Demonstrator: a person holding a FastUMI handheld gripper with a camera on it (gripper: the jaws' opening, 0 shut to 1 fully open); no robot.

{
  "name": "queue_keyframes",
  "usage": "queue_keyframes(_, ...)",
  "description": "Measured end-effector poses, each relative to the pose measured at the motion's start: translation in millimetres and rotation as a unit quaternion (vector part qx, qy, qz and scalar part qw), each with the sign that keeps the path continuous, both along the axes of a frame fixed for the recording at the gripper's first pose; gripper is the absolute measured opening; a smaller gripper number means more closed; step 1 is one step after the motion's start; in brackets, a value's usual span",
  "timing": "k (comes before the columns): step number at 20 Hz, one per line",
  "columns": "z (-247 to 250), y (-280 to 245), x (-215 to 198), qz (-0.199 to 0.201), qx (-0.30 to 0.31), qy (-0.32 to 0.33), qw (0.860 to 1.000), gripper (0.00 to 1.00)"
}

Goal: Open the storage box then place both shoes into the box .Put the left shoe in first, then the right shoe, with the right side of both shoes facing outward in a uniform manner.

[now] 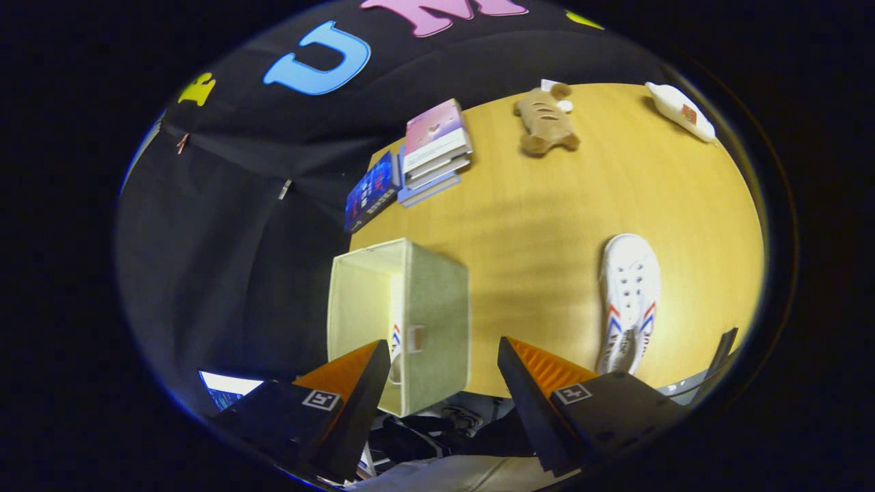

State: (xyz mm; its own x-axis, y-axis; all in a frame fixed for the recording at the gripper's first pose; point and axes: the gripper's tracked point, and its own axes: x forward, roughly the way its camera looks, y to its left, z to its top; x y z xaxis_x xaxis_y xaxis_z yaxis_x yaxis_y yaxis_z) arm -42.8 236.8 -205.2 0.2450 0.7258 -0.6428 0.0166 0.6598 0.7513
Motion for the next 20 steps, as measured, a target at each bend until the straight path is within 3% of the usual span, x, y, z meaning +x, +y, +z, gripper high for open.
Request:
queue_keyframes(5, -78.8, -90.7, -2.9, -0.031, -0.081, 0.024, 0.996, 0.97)
queue_keyframes(9, -145.0, -129.2, -20.6, -0.029, -0.128, 0.065, 0.989, 0.97)
queue_keyframes(14, -204.2, -142.6, -28.0, -0.017, -0.158, 0.093, 0.983, 0.97)
queue_keyframes(20, -221.9, -115.9, -21.7, 0.015, -0.141, 0.094, 0.985, 0.97)
